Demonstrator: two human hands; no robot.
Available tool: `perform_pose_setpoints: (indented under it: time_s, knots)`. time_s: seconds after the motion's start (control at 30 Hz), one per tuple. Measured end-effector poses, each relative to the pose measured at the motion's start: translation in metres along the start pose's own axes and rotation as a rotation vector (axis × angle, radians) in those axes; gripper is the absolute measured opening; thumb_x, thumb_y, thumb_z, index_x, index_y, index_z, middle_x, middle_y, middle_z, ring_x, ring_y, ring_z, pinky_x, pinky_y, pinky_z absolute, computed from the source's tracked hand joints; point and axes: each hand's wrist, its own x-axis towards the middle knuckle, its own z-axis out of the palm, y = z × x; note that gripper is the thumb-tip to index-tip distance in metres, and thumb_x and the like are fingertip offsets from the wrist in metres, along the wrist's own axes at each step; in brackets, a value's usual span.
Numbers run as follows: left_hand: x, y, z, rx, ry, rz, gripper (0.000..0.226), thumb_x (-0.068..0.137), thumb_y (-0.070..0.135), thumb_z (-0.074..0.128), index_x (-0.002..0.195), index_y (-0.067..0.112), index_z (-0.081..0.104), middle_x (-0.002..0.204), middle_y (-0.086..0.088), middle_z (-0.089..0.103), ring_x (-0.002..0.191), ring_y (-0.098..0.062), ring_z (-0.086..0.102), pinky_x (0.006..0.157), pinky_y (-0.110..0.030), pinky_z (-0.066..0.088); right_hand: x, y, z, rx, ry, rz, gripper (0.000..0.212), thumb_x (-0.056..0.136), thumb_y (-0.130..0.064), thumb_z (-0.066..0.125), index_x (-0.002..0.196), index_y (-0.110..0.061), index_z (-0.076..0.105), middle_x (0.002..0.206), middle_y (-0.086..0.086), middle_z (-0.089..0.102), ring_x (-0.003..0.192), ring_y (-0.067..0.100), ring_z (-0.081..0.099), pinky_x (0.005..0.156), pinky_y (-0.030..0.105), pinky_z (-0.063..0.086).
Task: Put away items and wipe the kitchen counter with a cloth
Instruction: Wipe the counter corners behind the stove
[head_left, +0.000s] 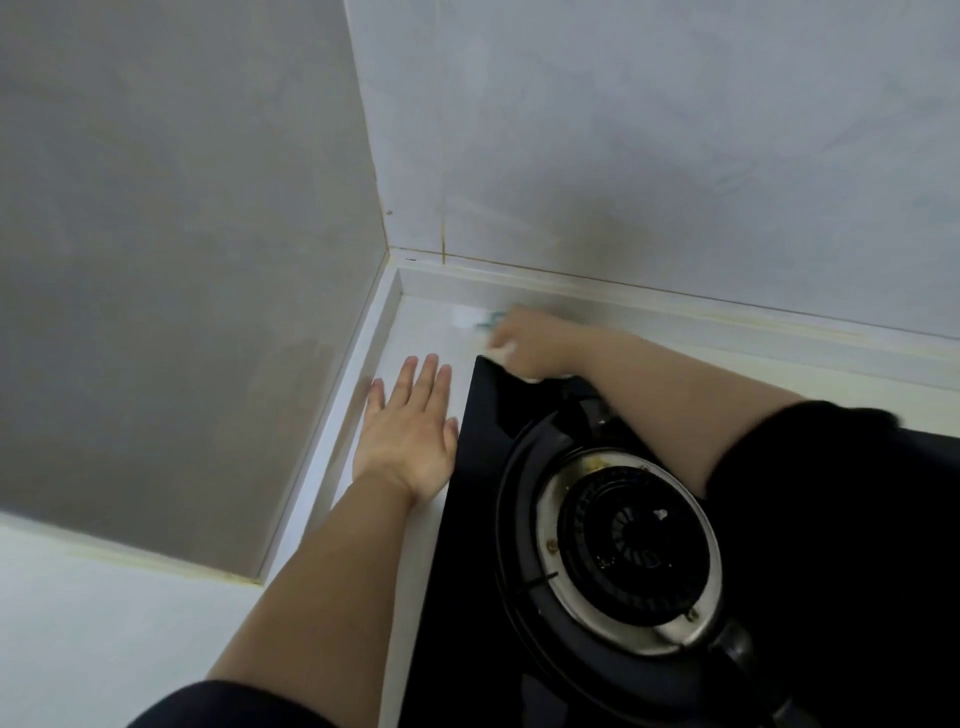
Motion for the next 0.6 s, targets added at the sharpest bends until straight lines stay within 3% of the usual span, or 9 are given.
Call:
perform_pose_setpoints:
  time_s: [0.1,0.2,0.27,0.33,0.4,0.47,0.6]
  knots:
    - [0.001,0.000,0.002,0.005,-0.004,-0.008,0.060,0.099,0.036,0.011,0.151,0.017,-0.011,0.159,0.000,-0.016,0.145,-0.019,-0.018,0.119,-0.047,-0.002,0.021,-0.030,0.007,0.083,0.047,-0.048,0.040,0.089,-0.006,0.045,0.124,-0.015,0.061,0.130,0.013,0.049,0.120,0.030,0.049,0.100,0.028,0.037]
    - [0.001,-0.001,0.001,-0.006,-0.005,-0.001,0.060,0.099,0.036,0.012,0.151,0.018,-0.010,0.159,0.001,-0.016,0.145,-0.018,-0.017,0.119,-0.046,-0.002,-0.007,0.007,0.003,0.267,-0.007,-0.034,0.048,0.089,0.000,0.044,0.130,-0.020,0.057,0.112,-0.004,0.055,0.091,0.017,0.057,0.072,0.016,0.044]
    - [0.000,-0.002,0.001,-0.024,-0.005,-0.002,0.059,0.100,0.038,0.010,0.151,0.019,-0.009,0.159,0.002,-0.015,0.145,-0.017,-0.017,0.119,-0.045,-0.003,-0.041,0.049,-0.001,0.374,0.000,0.034,0.043,0.091,-0.003,0.048,0.127,-0.024,0.059,0.100,-0.013,0.056,0.081,0.007,0.054,0.072,0.019,0.042]
    - [-0.001,-0.001,-0.002,-0.048,-0.019,-0.003,0.059,0.100,0.041,0.009,0.152,0.019,-0.007,0.159,0.003,-0.013,0.145,-0.016,-0.016,0.119,-0.043,-0.004,-0.076,0.091,-0.005,0.343,0.015,0.117,0.040,0.094,-0.004,0.051,0.128,-0.022,0.058,0.123,-0.009,0.057,0.106,0.008,0.054,0.090,0.019,0.034]
    - [0.000,0.000,-0.006,-0.118,-0.026,-0.021,0.058,0.100,0.042,0.011,0.153,0.019,0.000,0.160,0.002,-0.008,0.146,-0.015,-0.013,0.119,-0.042,-0.004,-0.100,0.123,-0.006,0.223,0.013,0.216,0.046,0.095,-0.004,0.049,0.137,-0.020,0.049,0.148,0.001,0.038,0.133,0.017,0.039,0.100,0.016,0.024]
    - [0.006,0.003,-0.010,-0.212,0.007,-0.029,0.056,0.101,0.040,0.017,0.152,0.018,0.010,0.160,0.001,0.002,0.147,-0.015,-0.006,0.119,-0.042,-0.002,-0.101,0.129,0.000,0.168,0.039,0.232,0.050,0.094,-0.004,0.049,0.141,-0.021,0.044,0.154,0.005,0.029,0.137,0.021,0.034,0.103,0.015,0.020]
    - [0.021,0.018,-0.013,-0.264,0.057,0.105,0.057,0.101,0.036,0.023,0.152,0.016,0.011,0.160,0.001,0.007,0.147,-0.014,-0.001,0.119,-0.036,0.000,-0.049,0.088,0.012,0.188,0.049,0.039,0.048,0.092,-0.004,0.051,0.138,-0.017,0.048,0.154,0.008,0.028,0.143,0.021,0.026,0.108,0.014,0.014]
